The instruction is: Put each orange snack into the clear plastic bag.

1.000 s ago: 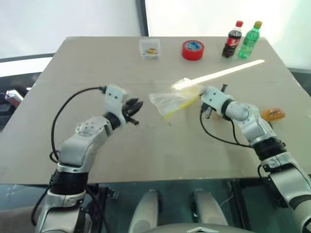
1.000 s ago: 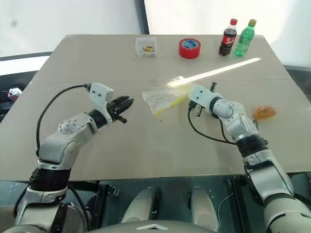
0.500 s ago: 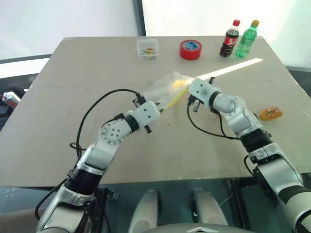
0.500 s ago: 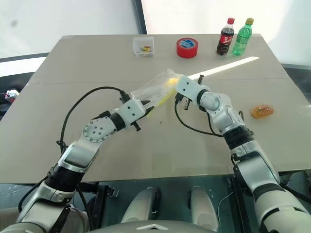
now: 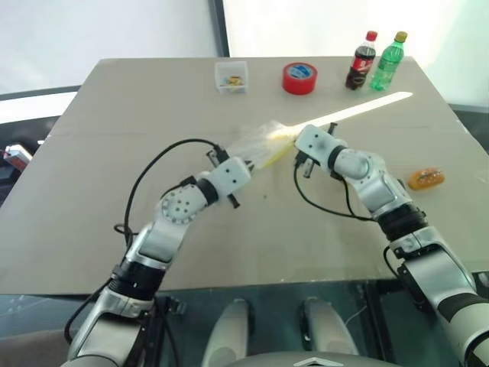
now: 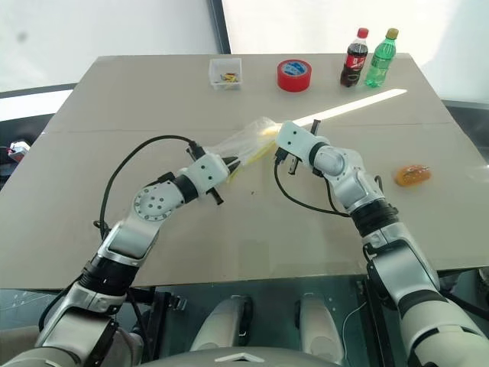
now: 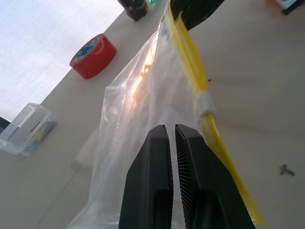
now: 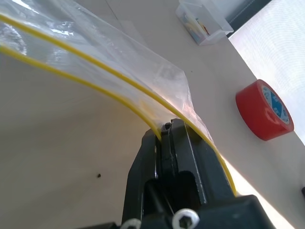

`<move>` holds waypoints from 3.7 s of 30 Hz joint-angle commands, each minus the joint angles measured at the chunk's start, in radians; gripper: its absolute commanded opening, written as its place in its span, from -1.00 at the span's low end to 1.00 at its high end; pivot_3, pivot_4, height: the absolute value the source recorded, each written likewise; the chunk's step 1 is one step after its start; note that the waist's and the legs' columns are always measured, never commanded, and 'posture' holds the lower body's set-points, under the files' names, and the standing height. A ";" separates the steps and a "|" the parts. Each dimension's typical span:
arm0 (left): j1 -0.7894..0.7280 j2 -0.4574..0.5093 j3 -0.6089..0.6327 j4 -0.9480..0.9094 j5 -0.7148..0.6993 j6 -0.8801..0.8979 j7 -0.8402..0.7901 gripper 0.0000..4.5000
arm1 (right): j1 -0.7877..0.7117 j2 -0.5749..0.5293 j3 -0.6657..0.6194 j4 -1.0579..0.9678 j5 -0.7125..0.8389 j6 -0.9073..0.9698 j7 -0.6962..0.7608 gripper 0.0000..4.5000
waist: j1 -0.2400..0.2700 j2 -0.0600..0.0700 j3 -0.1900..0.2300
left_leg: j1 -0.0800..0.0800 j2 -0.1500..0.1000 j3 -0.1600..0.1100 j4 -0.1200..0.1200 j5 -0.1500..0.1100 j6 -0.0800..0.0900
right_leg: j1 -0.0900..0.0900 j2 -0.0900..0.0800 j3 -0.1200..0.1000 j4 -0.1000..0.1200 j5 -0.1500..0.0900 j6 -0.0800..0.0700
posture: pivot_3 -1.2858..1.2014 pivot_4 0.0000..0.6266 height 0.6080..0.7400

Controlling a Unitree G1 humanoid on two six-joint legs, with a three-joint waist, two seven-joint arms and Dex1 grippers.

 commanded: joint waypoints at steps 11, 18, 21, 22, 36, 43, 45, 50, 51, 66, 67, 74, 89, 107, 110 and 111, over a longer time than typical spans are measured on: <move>0.116 -0.030 0.076 -0.140 -0.022 0.000 0.005 -0.52 | -0.010 0.004 0.000 -0.027 0.007 -0.017 -0.006 -1.00 | 0.000 0.000 0.000 | 0.000 0.000 0.000 0.000 0.000 0.000 | 0.000 0.000 0.000 0.000 0.000 0.000 | 0.03 -0.52 1.00; 0.137 -0.034 0.067 -0.146 0.019 -0.025 0.016 0.96 | -0.008 -0.002 0.005 -0.018 0.003 -0.026 -0.005 -1.00 | 0.000 0.000 0.000 | 0.000 0.000 0.000 0.000 0.000 0.000 | 0.000 0.000 0.000 0.001 0.000 0.000 | 0.03 -0.52 1.00; 0.140 -0.030 0.056 -0.138 0.043 -0.041 0.012 0.96 | -0.008 -0.004 0.006 -0.018 0.004 -0.026 -0.002 -1.00 | 0.000 0.000 0.000 | 0.000 0.000 0.000 0.000 0.000 0.000 | 0.000 0.000 0.000 0.001 0.000 0.000 | 0.03 -0.52 1.00; 0.140 -0.032 0.056 -0.134 0.052 -0.039 0.017 0.96 | -0.008 -0.005 0.006 -0.018 0.004 -0.026 -0.002 -1.00 | 0.000 0.000 0.000 | 0.000 0.000 0.000 0.000 0.000 0.000 | 0.000 0.000 0.000 0.001 0.000 0.000 | 0.03 -0.52 1.00; 0.102 -0.054 0.067 -0.085 0.092 -0.058 0.048 0.22 | -0.003 -0.010 0.013 -0.019 0.003 -0.031 -0.001 -1.00 | 0.000 0.000 0.000 | 0.000 0.000 0.000 0.000 0.000 0.000 | 0.000 0.000 0.000 0.001 0.000 0.000 | 0.03 -0.52 1.00; 0.094 -0.062 0.065 -0.078 0.092 -0.060 0.047 -0.98 | 0.007 -0.008 0.016 -0.033 0.006 -0.024 0.009 -1.00 | 0.000 0.000 0.000 | 0.000 0.000 0.000 0.000 0.000 0.000 | 0.000 0.000 0.000 0.001 0.000 0.000 | 0.03 -0.52 1.00; 0.089 -0.064 0.065 -0.074 0.093 -0.057 0.048 -0.98 | 0.012 -0.010 0.016 -0.039 0.008 -0.010 0.024 -1.00 | 0.000 0.000 0.000 | 0.000 0.000 0.000 0.000 0.000 0.000 | 0.000 0.000 0.000 0.001 0.000 0.000 | 0.03 -0.52 1.00; 0.085 -0.065 0.070 -0.061 0.111 -0.056 0.064 -1.00 | 0.033 -0.017 -0.009 -0.099 0.051 0.037 0.084 -0.35 | 0.000 0.000 0.000 | 0.000 0.000 0.000 0.000 0.000 0.000 | 0.000 0.000 0.000 0.001 0.000 0.000 | 0.03 -0.52 1.00; 0.086 -0.065 0.070 -0.060 0.112 -0.056 0.064 -1.00 | 0.048 -0.017 -0.016 -0.141 0.071 0.082 0.116 -0.12 | 0.000 0.000 0.000 | 0.000 0.000 0.000 0.000 0.000 0.000 | 0.000 0.000 0.000 0.001 0.000 0.000 | 0.03 -0.52 1.00; 0.088 -0.078 0.064 -0.049 0.123 -0.068 0.070 -1.00 | 0.142 0.045 -0.187 -0.502 0.366 0.660 0.211 -0.97 | 0.002 0.000 0.000 | 0.000 0.000 -0.001 0.002 0.000 0.000 | 0.000 0.000 -0.001 0.002 0.000 0.000 | 0.03 -0.52 1.00; 0.087 -0.078 0.064 -0.049 0.123 -0.069 0.070 -1.00 | 0.138 0.048 -0.186 -0.496 0.372 0.661 0.201 -0.99 | 0.001 0.000 0.000 | 0.000 0.000 -0.001 0.002 0.000 0.000 | 0.000 0.000 -0.001 0.002 0.000 0.000 | 0.03 -0.52 1.00; 0.087 -0.075 0.060 -0.045 0.119 -0.089 0.060 -1.00 | 0.088 0.083 -0.176 -0.387 0.390 0.614 0.133 -0.99 | 0.001 0.000 0.000 | 0.000 0.000 -0.001 0.002 0.000 0.000 | 0.000 0.000 -0.001 0.002 0.000 0.000 | 0.03 -0.52 1.00; 0.101 -0.071 0.064 -0.046 0.134 -0.094 0.067 -1.00 | 0.056 0.027 -0.138 -0.309 0.367 0.523 0.128 -0.99 | 0.001 0.000 0.000 | 0.000 0.000 -0.001 0.002 0.000 0.000 | 0.000 0.000 -0.001 0.001 0.000 0.000 | 0.03 -0.52 1.00; 0.081 -0.076 0.066 -0.024 0.130 -0.103 0.066 -1.00 | 0.048 0.047 -0.120 -0.290 0.373 0.517 0.113 -0.99 | 0.000 0.000 0.000 | 0.000 0.000 -0.001 0.002 0.000 0.000 | 0.000 0.000 -0.001 0.001 0.000 0.000 | 0.03 -0.52 1.00; 0.083 -0.075 0.064 -0.030 0.126 -0.106 0.059 -1.00 | 0.042 0.067 -0.108 -0.275 0.371 0.507 0.116 -0.99 | 0.001 0.000 0.000 | 0.000 0.000 -0.001 0.002 0.000 0.000 | 0.000 0.000 -0.001 0.001 0.000 0.000 | 0.03 -0.52 1.00; 0.083 -0.076 0.062 -0.032 0.122 -0.111 0.054 -1.00 | 0.041 0.074 -0.098 -0.265 0.369 0.494 0.121 -0.99 | 0.000 0.000 0.000 | 0.000 0.000 -0.001 0.002 0.000 0.000 | 0.000 0.000 -0.001 0.001 0.000 0.000 | 0.03 -0.52 1.00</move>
